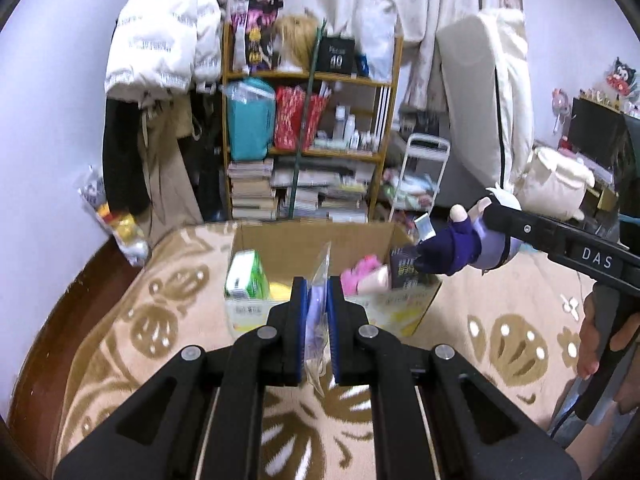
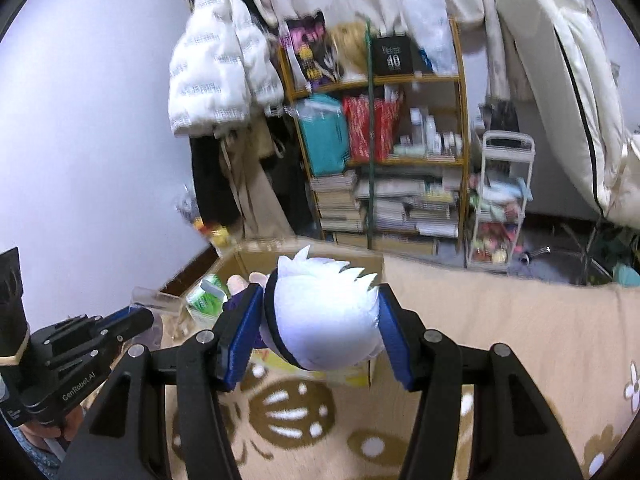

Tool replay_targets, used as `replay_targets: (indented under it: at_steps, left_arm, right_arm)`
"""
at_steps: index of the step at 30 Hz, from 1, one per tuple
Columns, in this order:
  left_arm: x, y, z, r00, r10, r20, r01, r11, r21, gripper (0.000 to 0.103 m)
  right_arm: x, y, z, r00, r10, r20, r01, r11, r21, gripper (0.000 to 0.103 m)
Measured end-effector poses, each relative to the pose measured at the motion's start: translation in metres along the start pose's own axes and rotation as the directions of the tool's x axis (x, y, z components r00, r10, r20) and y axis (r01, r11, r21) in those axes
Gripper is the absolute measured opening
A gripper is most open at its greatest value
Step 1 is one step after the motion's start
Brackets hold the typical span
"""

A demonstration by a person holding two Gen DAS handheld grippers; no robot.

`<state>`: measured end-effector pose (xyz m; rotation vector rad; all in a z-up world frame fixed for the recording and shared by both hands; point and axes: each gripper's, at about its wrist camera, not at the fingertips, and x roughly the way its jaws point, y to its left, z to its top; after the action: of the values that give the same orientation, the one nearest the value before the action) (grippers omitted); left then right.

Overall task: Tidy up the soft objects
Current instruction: 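Lift the purple doll with both tools and carry it over the box, then open both tools to drop the purple doll into the box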

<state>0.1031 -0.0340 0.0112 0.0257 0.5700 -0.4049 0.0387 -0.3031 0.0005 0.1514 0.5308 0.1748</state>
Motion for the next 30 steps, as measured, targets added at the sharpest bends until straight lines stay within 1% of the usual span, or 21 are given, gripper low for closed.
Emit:
replay_targets:
  at_steps: [3, 6, 10, 13, 18, 20, 22, 26, 30]
  left_arm:
    - [-0.005, -0.002, 0.010, 0.999, -0.004, 0.038, 0.004, 1.000, 0.022, 0.010]
    - [-0.002, -0.004, 0.020, 0.998, -0.007, 0.058, 0.004, 0.999, 0.040, 0.010]
    - [0.013, -0.006, 0.032, 0.998, -0.002, 0.067, -0.002, 0.998, 0.056, 0.010]
    - [0.028, -0.010, 0.040, 0.997, -0.001, 0.071, -0.005, 0.996, 0.088, 0.010]
    - [0.060, -0.014, 0.043, 0.999, 0.013, 0.041, -0.018, 0.993, 0.116, 0.010]
    - [0.073, -0.013, 0.040, 1.000, 0.009, 0.013, -0.010, 0.995, 0.097, 0.010]
    - [0.079, -0.012, 0.036, 1.000, -0.005, 0.003, 0.005, 0.997, 0.074, 0.010]
    - [0.094, -0.012, 0.033, 1.000, 0.020, -0.010, -0.019, 0.995, 0.094, 0.010]
    - [0.104, -0.008, 0.030, 1.000, 0.017, -0.020, -0.016, 0.997, 0.071, 0.011]
  right_arm:
    - [-0.004, 0.003, 0.012, 0.999, 0.005, 0.041, -0.005, 1.000, -0.007, 0.060]
    - [-0.001, 0.003, 0.019, 0.998, 0.016, 0.065, -0.016, 1.000, -0.007, 0.060]
    - [0.013, -0.002, 0.024, 0.998, 0.027, 0.064, -0.028, 1.000, 0.009, 0.060]
    - [0.027, -0.008, 0.025, 0.998, 0.037, 0.059, -0.038, 0.999, 0.028, 0.060]
    - [0.056, -0.013, 0.025, 0.998, 0.051, 0.025, -0.052, 0.998, 0.038, 0.061]
    - [0.067, -0.015, 0.022, 0.998, 0.055, 0.006, -0.055, 0.998, 0.040, 0.061]
    - [0.076, -0.017, 0.019, 0.998, 0.060, -0.011, -0.060, 0.997, 0.042, 0.061]
    - [0.093, -0.022, 0.012, 0.997, 0.065, -0.045, -0.063, 0.996, 0.058, 0.061]
    - [0.105, -0.027, 0.006, 0.994, 0.073, -0.075, -0.068, 0.995, 0.075, 0.062]
